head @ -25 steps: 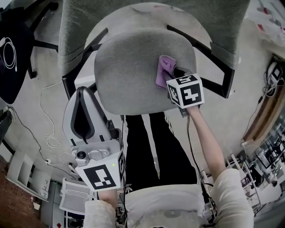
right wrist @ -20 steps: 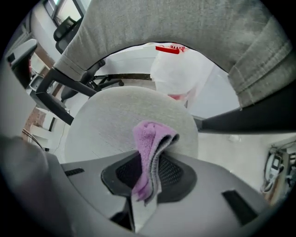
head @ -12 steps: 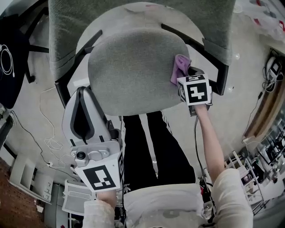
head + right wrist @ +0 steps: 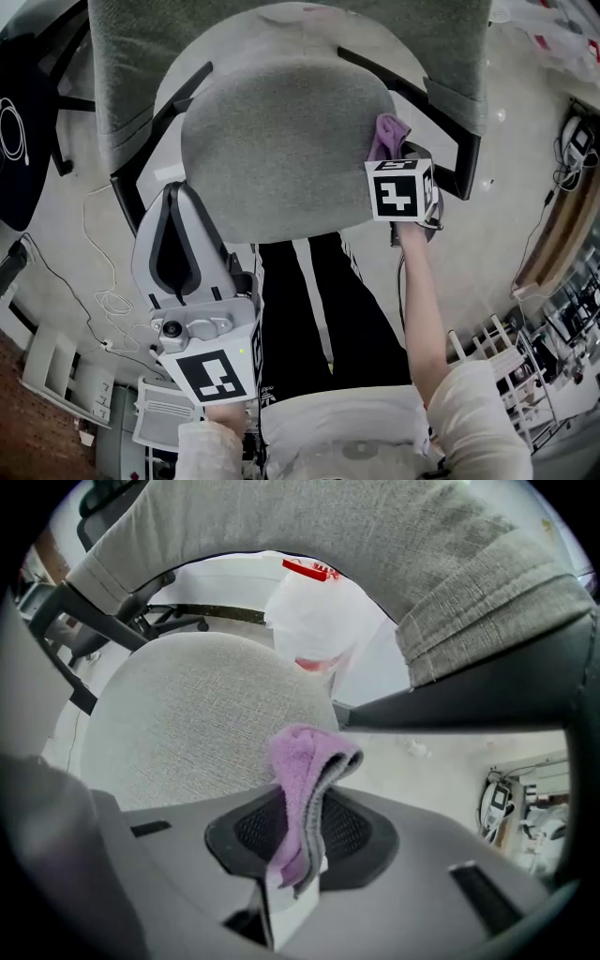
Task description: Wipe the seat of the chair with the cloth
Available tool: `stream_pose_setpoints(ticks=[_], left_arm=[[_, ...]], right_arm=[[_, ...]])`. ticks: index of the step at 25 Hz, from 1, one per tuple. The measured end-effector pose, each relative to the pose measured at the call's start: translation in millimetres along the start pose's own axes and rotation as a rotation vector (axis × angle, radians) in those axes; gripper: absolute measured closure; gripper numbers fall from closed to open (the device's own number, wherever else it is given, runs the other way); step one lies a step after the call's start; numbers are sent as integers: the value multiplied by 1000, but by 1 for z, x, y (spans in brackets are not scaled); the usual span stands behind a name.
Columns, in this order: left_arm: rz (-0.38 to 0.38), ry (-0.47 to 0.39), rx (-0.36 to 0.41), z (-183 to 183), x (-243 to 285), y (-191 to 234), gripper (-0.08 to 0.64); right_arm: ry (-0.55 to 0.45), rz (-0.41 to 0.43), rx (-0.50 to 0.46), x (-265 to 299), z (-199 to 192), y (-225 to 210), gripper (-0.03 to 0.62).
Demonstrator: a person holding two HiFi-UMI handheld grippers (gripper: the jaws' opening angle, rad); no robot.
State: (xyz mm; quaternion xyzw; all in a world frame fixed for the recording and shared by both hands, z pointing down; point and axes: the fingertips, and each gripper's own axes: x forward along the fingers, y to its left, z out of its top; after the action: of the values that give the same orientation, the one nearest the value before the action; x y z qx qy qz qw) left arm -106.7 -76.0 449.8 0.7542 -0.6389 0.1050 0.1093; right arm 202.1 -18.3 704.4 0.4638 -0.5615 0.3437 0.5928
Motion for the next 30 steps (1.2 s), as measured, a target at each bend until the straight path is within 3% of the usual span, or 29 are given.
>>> stream_pose_setpoints(ticks=[6,9,11,15,22,25,30], left_arm=[[35,0,-3,1,-3,10,548],[56,-3,-6,2,-8,16,548],[73,1,-6,0,-12,22,548],[112,18,4,-7,-24,35,548],[189,22,10,-11,-42,63,548],[212,28,9,-16,-49,74,548],[231,38,-1,-25,-59,83,548]], right_arm=[[-2,-6,9,-3,0,-2,505],[-56,41,47,-24,5,3,505],[-134,124,56,-46,14,21,505],[-246,402,37,-83,26,103,505],[-192,844,-57,-89,5,288,505],[-149,933,-53,-78,-4,342,505],[-108,941,-57,-59,-14,386,505]])
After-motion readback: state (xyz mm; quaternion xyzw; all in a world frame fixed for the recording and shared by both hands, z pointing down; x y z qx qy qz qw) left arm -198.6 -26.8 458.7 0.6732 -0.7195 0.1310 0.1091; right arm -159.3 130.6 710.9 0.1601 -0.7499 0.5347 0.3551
